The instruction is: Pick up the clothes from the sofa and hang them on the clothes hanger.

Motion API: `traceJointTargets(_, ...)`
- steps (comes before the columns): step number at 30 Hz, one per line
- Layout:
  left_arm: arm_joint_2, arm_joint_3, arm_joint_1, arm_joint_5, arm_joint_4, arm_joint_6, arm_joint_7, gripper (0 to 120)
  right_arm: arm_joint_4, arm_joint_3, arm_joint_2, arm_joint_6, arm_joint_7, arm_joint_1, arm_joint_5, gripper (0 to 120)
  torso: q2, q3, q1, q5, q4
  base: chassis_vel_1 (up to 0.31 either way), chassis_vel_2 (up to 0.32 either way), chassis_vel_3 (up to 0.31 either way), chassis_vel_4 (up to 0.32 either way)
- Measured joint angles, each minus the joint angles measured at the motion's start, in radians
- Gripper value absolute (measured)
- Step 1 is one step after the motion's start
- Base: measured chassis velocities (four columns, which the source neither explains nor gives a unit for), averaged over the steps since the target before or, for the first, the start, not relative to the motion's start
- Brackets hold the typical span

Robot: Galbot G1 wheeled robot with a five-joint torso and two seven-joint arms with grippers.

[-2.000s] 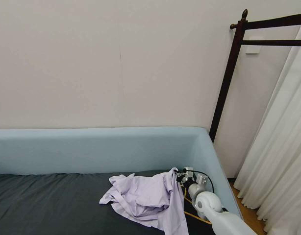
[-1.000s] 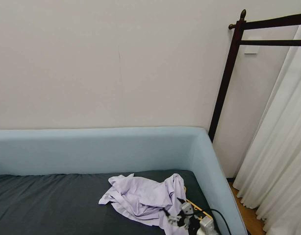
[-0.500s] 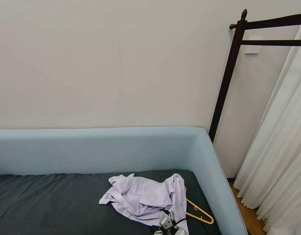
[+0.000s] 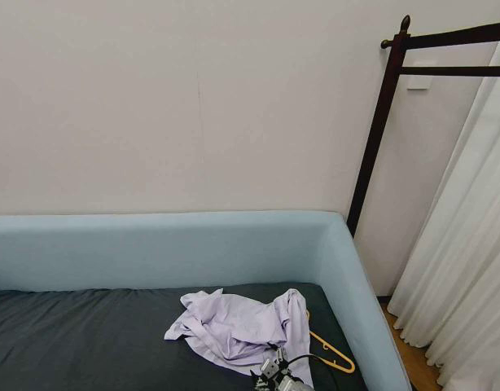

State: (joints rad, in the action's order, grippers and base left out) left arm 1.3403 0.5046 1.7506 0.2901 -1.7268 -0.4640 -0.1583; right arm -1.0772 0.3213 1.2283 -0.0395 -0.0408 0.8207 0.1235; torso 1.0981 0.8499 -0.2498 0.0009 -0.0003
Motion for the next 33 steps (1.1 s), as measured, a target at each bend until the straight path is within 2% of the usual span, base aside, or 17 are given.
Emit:
traceJointTargets(2,0.003,0.003,0.000,0.001,0.000,-0.001,-0.002,99,0.034,0.001,0.015,-0.001,-0.007,-0.012,0.025,75,0.000,0.000,0.000,0.0000,0.0000,0.000,0.000,0.000,0.000)
traceJointTargets(3,0.003,0.003,0.000,0.001,0.000,-0.001,-0.002,99,0.034,0.001,0.015,-0.001,-0.007,-0.012,0.025,75,0.000,0.000,0.000,0.0000,0.0000,0.000,0.000,0.000,0.000)
traceJointTargets(6,0.007,0.005,0.003,0.001,0.000,-0.002,-0.003,99,0.059,0.005,0.026,-0.003,-0.009,-0.021,0.036,65,0.000,0.000,0.000,0.0001,0.0001,0.000,0.000,0.000,0.000)
traceJointTargets(7,0.008,0.007,0.004,0.002,0.000,-0.004,-0.003,99,0.068,0.010,0.030,-0.003,-0.009,-0.023,0.036,57,0.000,0.000,0.000,0.0001,0.0001,0.000,0.000,0.000,0.000)
traceJointTargets(9,0.008,0.008,0.004,0.003,0.001,-0.005,-0.004,99,0.072,0.014,0.030,-0.003,-0.008,-0.023,0.037,53,0.000,0.000,0.000,0.0001,0.0000,0.000,0.000,0.000,0.000)
traceJointTargets(11,0.009,0.009,0.004,0.003,0.006,-0.007,-0.006,99,0.081,0.025,0.030,-0.003,-0.004,-0.021,0.040,43,0.000,0.000,0.000,0.0001,0.0000,0.000,0.000,0.000,0.000)
traceJointTargets(13,0.009,0.010,0.004,0.003,0.008,-0.008,-0.007,99,0.086,0.027,0.031,-0.004,-0.003,-0.021,0.041,39,0.000,0.000,0.000,0.0001,0.0000,0.000,0.000,0.000,0.000)
traceJointTargets(17,0.011,0.010,0.004,0.003,0.010,-0.008,-0.011,99,0.110,0.026,0.044,-0.007,-0.001,-0.030,0.041,21,0.000,0.000,0.000,0.0002,0.0000,0.000,0.000,0.000,0.000)
traceJointTargets(18,0.011,0.010,0.004,0.003,0.010,-0.008,-0.011,99,0.110,0.026,0.044,-0.007,-0.001,-0.030,0.041,21,0.000,0.000,0.000,0.0002,0.0000,0.000,0.000,0.000,0.000)
traceJointTargets(21,0.012,0.010,0.008,0.003,0.007,-0.011,-0.011,99,0.127,0.023,0.051,-0.014,-0.001,-0.040,0.038,7,0.000,0.000,0.000,0.0002,0.0000,0.000,0.000,0.000,0.000)
traceJointTargets(24,0.012,0.010,0.009,0.003,0.007,-0.013,-0.012,99,0.131,0.023,0.053,-0.021,0.000,-0.043,0.035,0,0.000,0.000,0.000,0.0001,0.0000,0.000,0.000,0.000,0.000)
traceJointTargets(30,0.008,0.012,0.008,0.002,0.008,-0.015,-0.014,99,0.091,0.035,0.035,-0.025,0.001,-0.041,0.010,0,0.000,0.000,0.000,0.0001,0.0001,0.000,0.000,0.000,0.000)
traceJointTargets(33,0.007,0.014,0.006,0.003,0.008,-0.016,-0.017,99,0.025,0.054,0.003,-0.022,0.010,-0.031,-0.043,0,0.000,0.000,0.000,0.0002,0.0000,0.000,0.000,0.000,0.000)
